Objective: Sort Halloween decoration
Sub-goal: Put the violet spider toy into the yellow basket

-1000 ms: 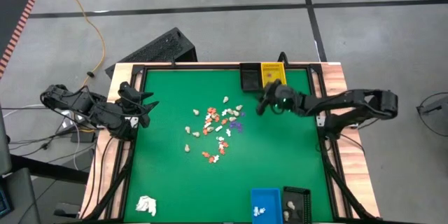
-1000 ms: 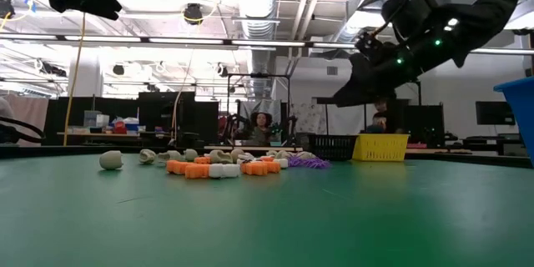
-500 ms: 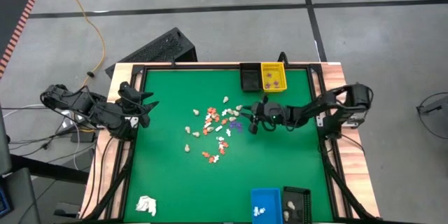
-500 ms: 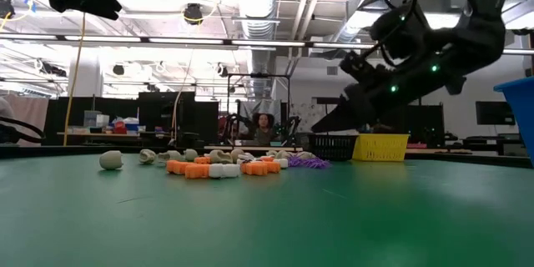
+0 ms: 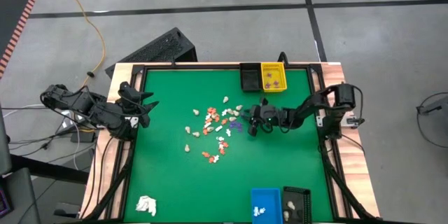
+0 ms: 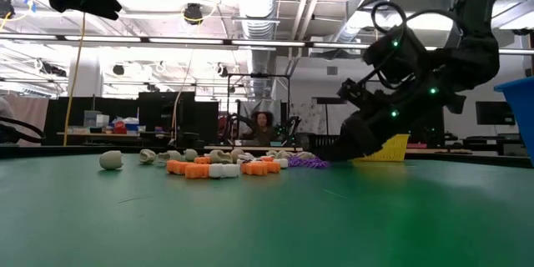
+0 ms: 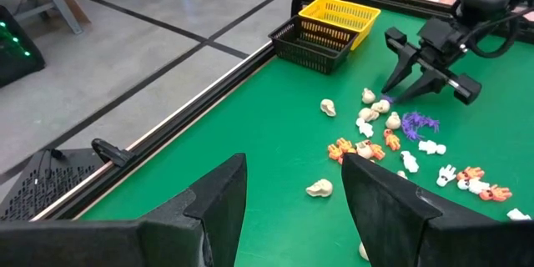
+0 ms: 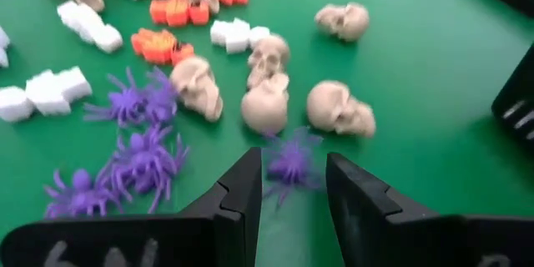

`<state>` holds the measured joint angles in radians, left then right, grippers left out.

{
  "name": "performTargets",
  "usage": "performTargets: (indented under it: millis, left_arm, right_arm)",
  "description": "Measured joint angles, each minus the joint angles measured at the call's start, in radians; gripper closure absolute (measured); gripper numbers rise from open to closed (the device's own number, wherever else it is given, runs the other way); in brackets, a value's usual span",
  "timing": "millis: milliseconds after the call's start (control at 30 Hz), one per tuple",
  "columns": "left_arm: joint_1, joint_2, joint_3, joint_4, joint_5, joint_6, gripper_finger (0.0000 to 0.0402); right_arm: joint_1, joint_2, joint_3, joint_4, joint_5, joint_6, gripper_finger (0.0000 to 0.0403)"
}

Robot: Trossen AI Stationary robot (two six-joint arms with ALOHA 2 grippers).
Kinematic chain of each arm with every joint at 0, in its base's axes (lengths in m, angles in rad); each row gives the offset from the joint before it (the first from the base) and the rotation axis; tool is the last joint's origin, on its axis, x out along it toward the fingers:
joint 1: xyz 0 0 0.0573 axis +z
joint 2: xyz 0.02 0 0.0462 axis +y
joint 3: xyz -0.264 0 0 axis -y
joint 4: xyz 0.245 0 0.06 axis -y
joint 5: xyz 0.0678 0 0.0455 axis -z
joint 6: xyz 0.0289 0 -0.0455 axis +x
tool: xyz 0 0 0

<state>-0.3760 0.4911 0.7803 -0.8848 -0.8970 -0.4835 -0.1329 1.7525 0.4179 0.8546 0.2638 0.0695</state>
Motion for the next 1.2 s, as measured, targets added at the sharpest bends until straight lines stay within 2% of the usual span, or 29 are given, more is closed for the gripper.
performTargets:
  millis: [233,367,700,1000,1200]
  left_arm:
    - [0.0,0.0,0.0,0.0,0.0,0.0,0.0213]
    - [0.0,0.0,0.0,-0.001,-0.001,0.0,0.0213]
    - [0.0,0.0,0.0,-0.001,0.0,0.001,0.0213]
    - [0.0,0.0,0.0,-0.001,0.0,0.0,0.0213]
    - [0.0,0.0,0.0,-0.001,0.0,0.0,0.0213]
  right_arm:
    - [0.0,0.018,0.001,0.002,0.001,0.039,0.0275]
    - [0.0,0.018,0.002,-0.003,0.037,0.063,0.029]
    - [-0.001,0.019,0.001,-0.01,0.066,0.107,0.0396]
    - [0.003,0.012,-0.001,0.006,0.092,0.118,0.0401]
    - [0.013,-0.053,-0.002,0.01,0.105,0.117,0.0402]
